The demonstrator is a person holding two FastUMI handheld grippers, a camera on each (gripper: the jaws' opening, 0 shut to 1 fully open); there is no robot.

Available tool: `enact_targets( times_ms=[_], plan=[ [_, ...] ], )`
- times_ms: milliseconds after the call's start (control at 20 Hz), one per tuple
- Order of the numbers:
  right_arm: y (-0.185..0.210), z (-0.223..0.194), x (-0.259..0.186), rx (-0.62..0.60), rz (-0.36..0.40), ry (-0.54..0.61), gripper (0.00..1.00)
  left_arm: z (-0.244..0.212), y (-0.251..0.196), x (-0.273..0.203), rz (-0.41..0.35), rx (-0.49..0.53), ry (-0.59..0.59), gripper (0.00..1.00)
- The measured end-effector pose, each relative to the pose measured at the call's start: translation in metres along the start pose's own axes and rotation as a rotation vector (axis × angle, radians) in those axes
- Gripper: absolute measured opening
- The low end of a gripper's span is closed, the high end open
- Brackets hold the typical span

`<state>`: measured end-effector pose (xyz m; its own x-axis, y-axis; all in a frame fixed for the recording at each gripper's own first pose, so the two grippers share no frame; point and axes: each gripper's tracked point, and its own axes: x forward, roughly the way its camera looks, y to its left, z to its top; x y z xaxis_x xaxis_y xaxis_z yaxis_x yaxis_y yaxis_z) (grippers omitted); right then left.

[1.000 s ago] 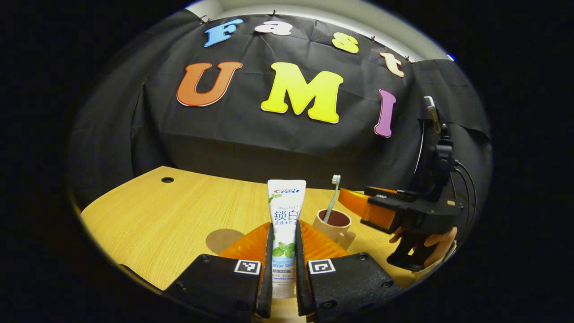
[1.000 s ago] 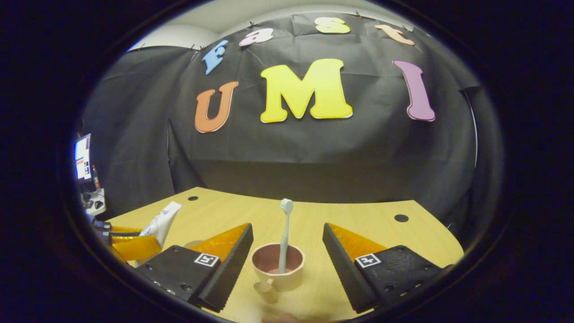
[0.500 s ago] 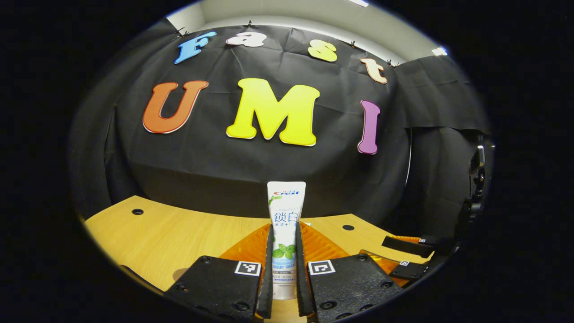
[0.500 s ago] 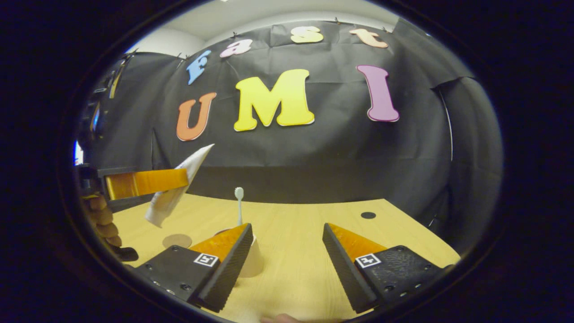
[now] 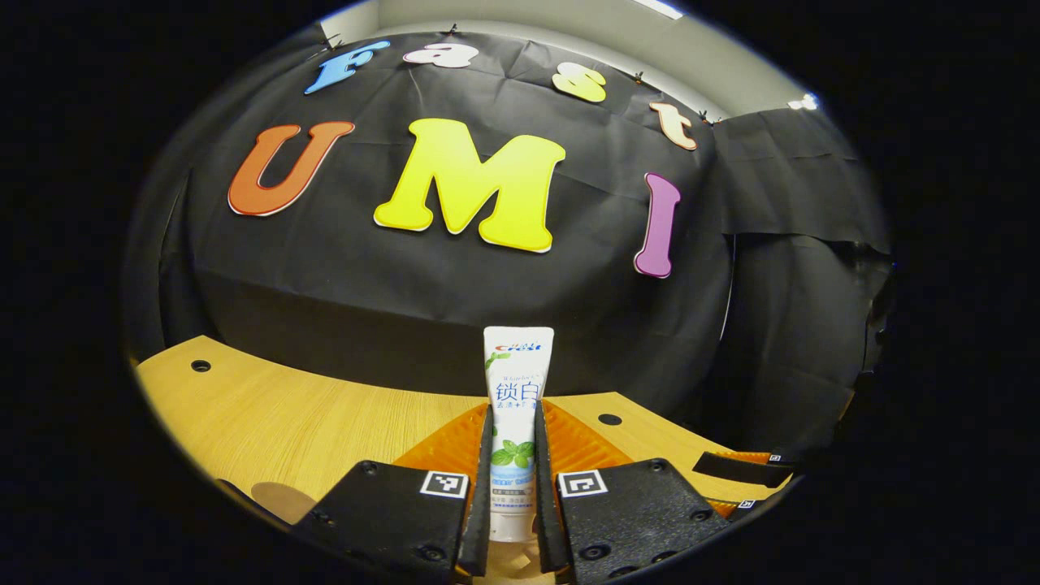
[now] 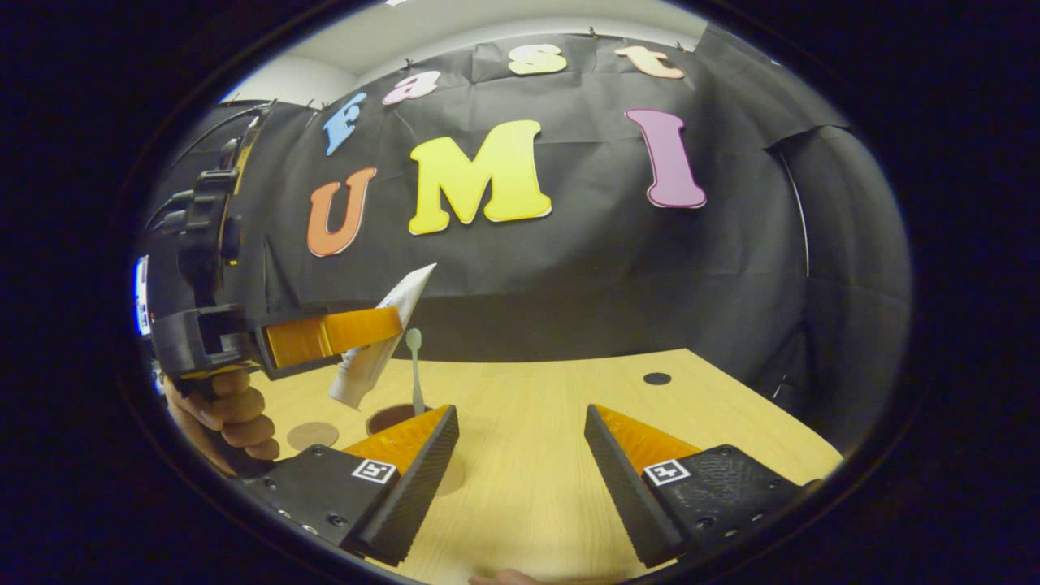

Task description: Put the toothbrush and toothpaste on the desktop into the cup, then pick up the cup and place it on the coaster on the desktop.

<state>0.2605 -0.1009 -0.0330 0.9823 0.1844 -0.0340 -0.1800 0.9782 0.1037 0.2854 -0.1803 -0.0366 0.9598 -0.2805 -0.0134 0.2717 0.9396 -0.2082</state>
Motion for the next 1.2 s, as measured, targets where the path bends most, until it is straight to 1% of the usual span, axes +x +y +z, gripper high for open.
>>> enact_targets(
  times_ms=[150, 250, 500, 550, 600, 700, 750, 850, 900, 950, 1050, 1100, 1150, 1200],
  plan=[
    [0.0, 0.001, 0.0, -0.027, -0.009, -0.005, 0.94, -0.003, -0.005, 0.003, -0.012, 0.003, -0.002, 0.3],
    [0.001, 0.0, 0.0, -0.048, -0.011, -0.008, 0.94, -0.008, -0.002, 0.005, 0.002, 0.022, 0.01, 0.31],
    [0.003, 0.0, -0.004, -0.068, -0.017, -0.006, 0.94, -0.021, 0.001, 0.003, 0.014, 0.023, 0.052, 0.34],
    [0.006, 0.003, -0.005, -0.078, -0.014, -0.016, 0.94, -0.024, -0.001, 0.002, 0.013, 0.027, 0.065, 0.26],
    [0.007, 0.007, -0.007, -0.088, -0.02, -0.03, 0.94, -0.026, -0.001, -0.001, 0.01, 0.031, 0.077, 0.35],
    [0.009, 0.012, -0.011, -0.09, -0.026, -0.044, 0.94, -0.026, -0.006, -0.008, -0.007, 0.034, 0.089, 0.38],
    [0.012, 0.012, -0.013, -0.091, -0.026, -0.04, 0.94, -0.019, -0.008, -0.013, -0.01, 0.035, 0.066, 0.39],
    [0.013, 0.013, -0.02, -0.094, -0.037, -0.035, 0.94, -0.007, -0.008, -0.023, -0.018, 0.038, 0.039, 0.46],
    [0.013, 0.014, -0.026, -0.094, -0.049, -0.032, 0.94, -0.002, -0.006, -0.029, -0.011, 0.042, 0.028, 0.41],
    [0.013, 0.013, -0.029, -0.085, -0.061, -0.029, 0.94, 0.003, -0.004, -0.036, -0.005, 0.042, 0.022, 0.55],
    [0.018, 0.011, -0.034, -0.065, -0.064, -0.002, 0.94, 0.009, -0.001, -0.052, 0.003, 0.041, 0.021, 0.61],
    [0.019, 0.011, -0.036, -0.059, -0.068, 0.017, 0.94, 0.011, 0.004, -0.062, 0.018, 0.045, 0.021, 0.69],
    [0.021, 0.011, -0.038, -0.056, -0.068, 0.032, 0.94, 0.013, 0.009, -0.072, 0.029, 0.049, 0.017, 0.72],
    [0.021, 0.011, -0.04, -0.058, -0.085, 0.046, 0.94, 0.016, 0.013, -0.081, 0.037, 0.056, 0.009, 0.78]
  ],
)
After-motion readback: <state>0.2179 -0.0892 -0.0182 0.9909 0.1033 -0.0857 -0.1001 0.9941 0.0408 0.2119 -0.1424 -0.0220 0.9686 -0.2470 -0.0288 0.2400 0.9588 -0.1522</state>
